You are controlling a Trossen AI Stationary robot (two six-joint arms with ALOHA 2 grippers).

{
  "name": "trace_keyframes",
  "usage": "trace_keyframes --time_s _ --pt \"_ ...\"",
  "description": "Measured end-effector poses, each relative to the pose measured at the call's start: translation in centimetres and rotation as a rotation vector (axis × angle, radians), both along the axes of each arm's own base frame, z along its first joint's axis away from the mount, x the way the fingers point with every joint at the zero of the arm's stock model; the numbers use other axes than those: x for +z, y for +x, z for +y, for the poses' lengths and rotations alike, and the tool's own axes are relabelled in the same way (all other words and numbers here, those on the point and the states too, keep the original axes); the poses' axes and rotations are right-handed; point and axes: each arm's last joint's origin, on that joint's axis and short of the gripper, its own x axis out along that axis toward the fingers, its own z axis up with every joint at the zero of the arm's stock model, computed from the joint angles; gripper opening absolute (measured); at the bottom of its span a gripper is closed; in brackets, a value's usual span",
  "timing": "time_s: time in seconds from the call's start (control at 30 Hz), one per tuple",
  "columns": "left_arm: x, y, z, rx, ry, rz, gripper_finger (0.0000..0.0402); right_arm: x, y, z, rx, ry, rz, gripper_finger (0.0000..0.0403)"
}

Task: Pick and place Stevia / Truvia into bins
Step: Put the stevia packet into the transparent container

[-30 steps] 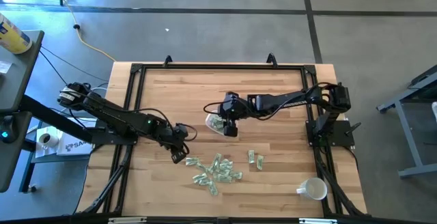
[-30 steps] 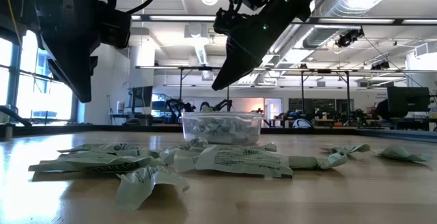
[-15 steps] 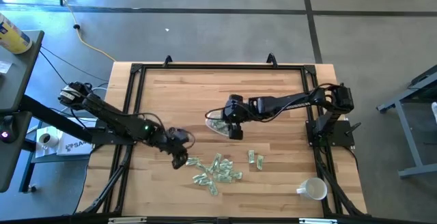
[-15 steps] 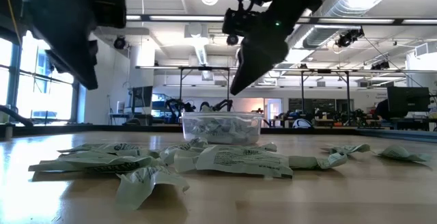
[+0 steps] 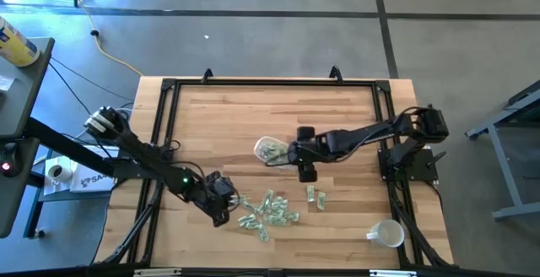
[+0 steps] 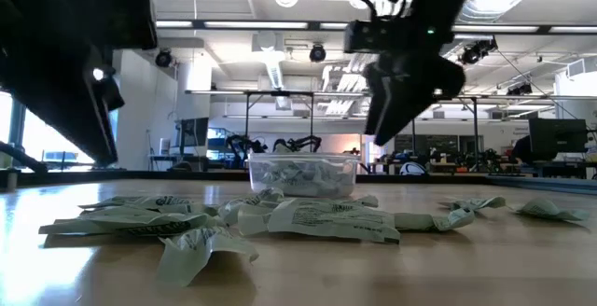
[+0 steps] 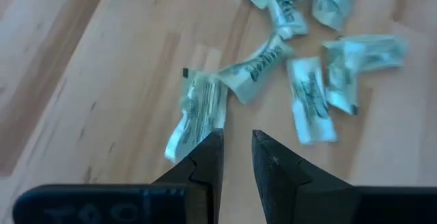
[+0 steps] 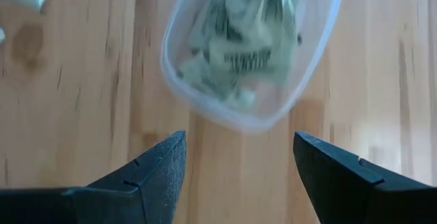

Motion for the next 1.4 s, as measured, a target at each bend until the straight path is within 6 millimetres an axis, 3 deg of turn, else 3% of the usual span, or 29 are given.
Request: trace_keyframes --time_s 0.27,0.57,0.7,1.0,1.4 --pt "-1.1 0.7 0.3 0.042 0.021 0.029 0.0119 0.7 -3.8 1.2 -0.151 0.026 -0.042 0.0259" --pt "-1.2 1.4 1.6 0.020 0.029 0.053 0.0238 0.6 -5.2 1.3 -0.195 0.013 -0.002 0.0259" --pt "-1.9 1.5 1.5 -0.056 0.070 0.087 0.0249 0.6 -5.2 1.3 -0.183 -0.011 -0.001 0.0259" --pt "-3.0 1.7 1.3 -0.143 0.143 0.113 0.0192 0.6 -5.2 1.2 -0.172 -0.068 -0.001 0.0259" --pt "-3.2 2.0 2.3 -0.137 0.208 0.113 0.0059 0.6 -5.3 1.2 -0.167 -0.089 0.010 0.0259"
